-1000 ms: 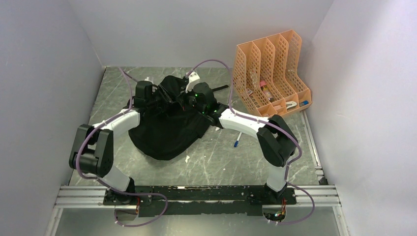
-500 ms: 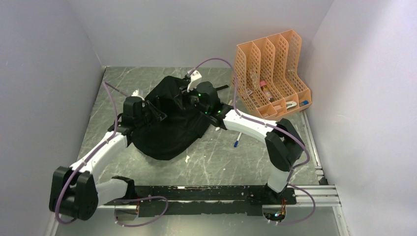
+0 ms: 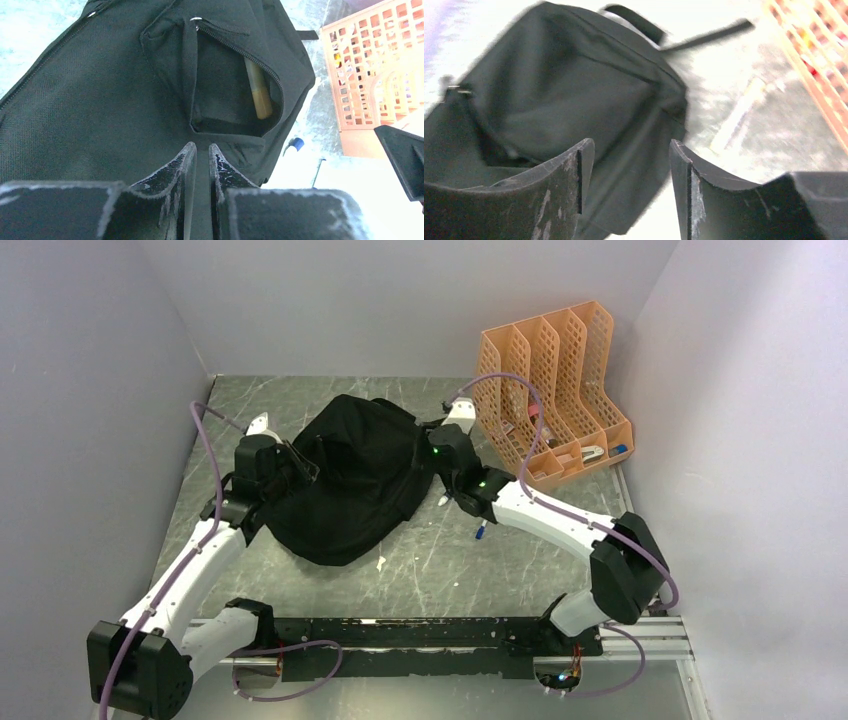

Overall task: Pack the student bag
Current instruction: Pick up the personal item from the center of the board.

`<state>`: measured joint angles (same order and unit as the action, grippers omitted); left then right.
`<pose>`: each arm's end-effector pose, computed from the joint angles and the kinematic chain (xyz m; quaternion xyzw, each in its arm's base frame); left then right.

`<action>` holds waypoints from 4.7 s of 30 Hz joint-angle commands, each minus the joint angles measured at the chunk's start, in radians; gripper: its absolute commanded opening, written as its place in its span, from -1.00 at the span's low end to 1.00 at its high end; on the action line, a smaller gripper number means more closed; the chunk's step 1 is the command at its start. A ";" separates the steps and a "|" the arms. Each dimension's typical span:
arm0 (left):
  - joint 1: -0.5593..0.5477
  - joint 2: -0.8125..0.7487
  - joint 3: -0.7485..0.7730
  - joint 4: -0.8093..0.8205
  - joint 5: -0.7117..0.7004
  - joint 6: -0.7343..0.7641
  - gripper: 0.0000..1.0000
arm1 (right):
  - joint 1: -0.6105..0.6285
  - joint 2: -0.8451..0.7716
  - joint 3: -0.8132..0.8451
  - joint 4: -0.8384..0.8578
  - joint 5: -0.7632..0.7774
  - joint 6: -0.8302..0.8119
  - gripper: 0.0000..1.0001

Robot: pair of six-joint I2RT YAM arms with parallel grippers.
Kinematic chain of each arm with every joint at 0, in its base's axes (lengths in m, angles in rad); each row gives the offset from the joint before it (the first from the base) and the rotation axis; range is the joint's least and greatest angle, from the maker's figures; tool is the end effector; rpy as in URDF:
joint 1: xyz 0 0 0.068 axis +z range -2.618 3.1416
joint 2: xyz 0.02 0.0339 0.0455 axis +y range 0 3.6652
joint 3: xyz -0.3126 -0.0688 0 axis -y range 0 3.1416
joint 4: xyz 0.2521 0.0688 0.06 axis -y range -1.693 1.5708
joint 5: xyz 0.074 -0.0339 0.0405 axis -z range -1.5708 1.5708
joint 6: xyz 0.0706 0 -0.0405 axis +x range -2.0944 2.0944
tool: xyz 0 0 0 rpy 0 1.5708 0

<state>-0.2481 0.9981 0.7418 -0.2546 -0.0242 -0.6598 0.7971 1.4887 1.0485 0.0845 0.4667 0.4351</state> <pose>0.2290 -0.0562 0.2997 -0.1823 0.8433 -0.2123 0.4588 0.2858 0.2471 0.3242 -0.0139 0.8095 0.1660 0.5630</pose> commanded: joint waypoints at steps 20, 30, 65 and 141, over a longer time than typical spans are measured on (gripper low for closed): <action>0.006 -0.023 -0.025 -0.018 0.004 0.022 -0.62 | -0.175 0.297 0.174 -0.573 -0.059 0.442 0.12; 0.006 -0.031 -0.038 -0.019 0.010 0.018 -0.62 | -0.193 0.361 0.179 -0.544 -0.101 0.447 0.08; -0.058 0.029 0.010 0.243 0.348 0.026 -0.05 | -0.193 0.072 -0.023 -0.107 -0.383 0.252 -1.00; -0.141 0.082 -0.080 0.498 0.480 -0.041 -0.77 | -0.045 0.074 0.010 0.324 -0.858 0.235 -0.44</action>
<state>-0.3878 1.0763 0.6590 0.2119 0.4896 -0.7147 0.7406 1.5742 1.0271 0.4374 -0.3611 0.7128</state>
